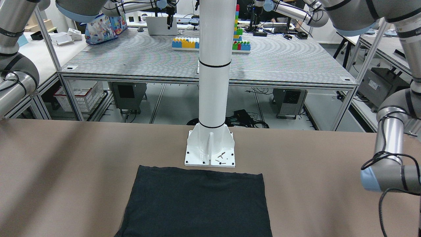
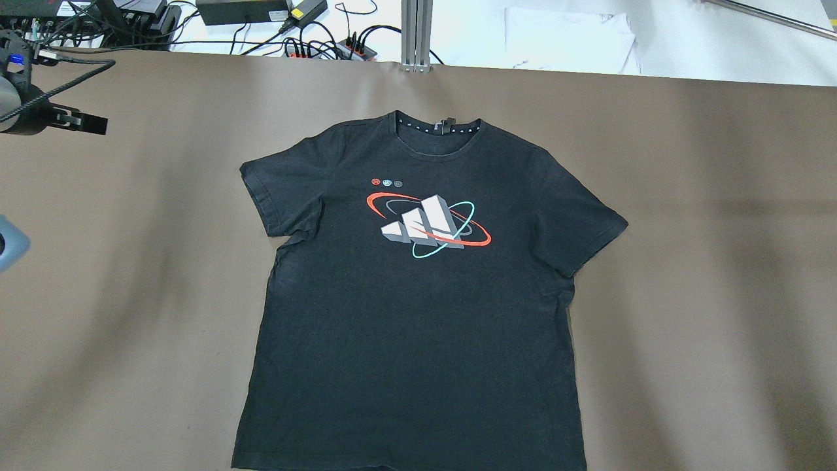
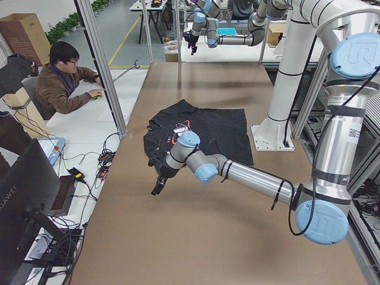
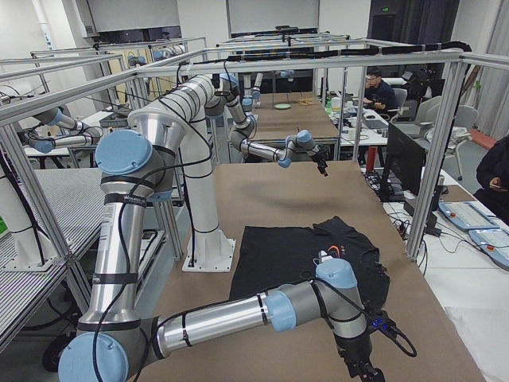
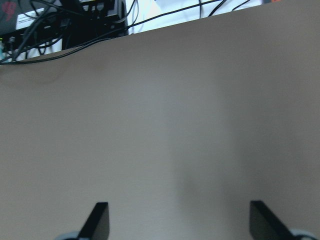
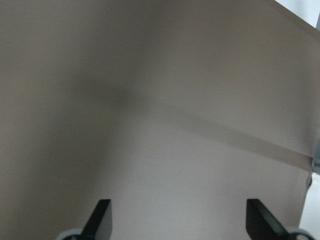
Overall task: Fold clothes
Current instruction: 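Move the left gripper toward the shirt's sleeve while the right gripper approaches the other sleeve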
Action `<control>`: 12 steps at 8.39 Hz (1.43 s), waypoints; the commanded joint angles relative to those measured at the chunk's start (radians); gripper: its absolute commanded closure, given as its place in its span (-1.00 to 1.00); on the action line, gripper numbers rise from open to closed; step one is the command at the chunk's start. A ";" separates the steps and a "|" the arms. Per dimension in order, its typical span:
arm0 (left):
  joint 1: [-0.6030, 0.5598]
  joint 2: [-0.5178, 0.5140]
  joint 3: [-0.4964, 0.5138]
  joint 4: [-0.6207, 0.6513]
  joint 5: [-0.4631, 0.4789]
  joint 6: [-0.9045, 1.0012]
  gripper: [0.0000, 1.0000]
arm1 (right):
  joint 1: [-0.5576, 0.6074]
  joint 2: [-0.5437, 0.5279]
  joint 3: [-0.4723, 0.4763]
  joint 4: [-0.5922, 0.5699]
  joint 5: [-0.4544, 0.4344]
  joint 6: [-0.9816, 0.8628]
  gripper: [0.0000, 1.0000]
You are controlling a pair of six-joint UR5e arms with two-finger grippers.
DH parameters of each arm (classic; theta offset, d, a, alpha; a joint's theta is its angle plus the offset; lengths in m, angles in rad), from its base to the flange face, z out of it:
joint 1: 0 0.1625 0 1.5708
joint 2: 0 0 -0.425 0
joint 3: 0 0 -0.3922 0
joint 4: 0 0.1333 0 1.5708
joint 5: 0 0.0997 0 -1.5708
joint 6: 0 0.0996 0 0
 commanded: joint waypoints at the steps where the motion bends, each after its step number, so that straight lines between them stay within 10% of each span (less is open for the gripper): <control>1: 0.094 -0.131 0.117 -0.110 -0.004 -0.256 -1.00 | -0.098 0.044 -0.141 0.225 0.002 0.309 -0.88; 4: 0.106 -0.220 0.338 -0.393 -0.072 -0.398 -1.00 | -0.152 0.056 -0.146 0.284 0.017 0.474 -0.88; 8: 0.148 -0.368 0.472 -0.398 -0.061 -0.501 -1.00 | -0.348 0.073 -0.158 0.460 0.008 0.804 -0.88; 12: 0.152 -0.383 0.489 -0.398 -0.047 -0.504 -1.00 | -0.521 0.215 -0.400 0.704 -0.114 0.992 -0.88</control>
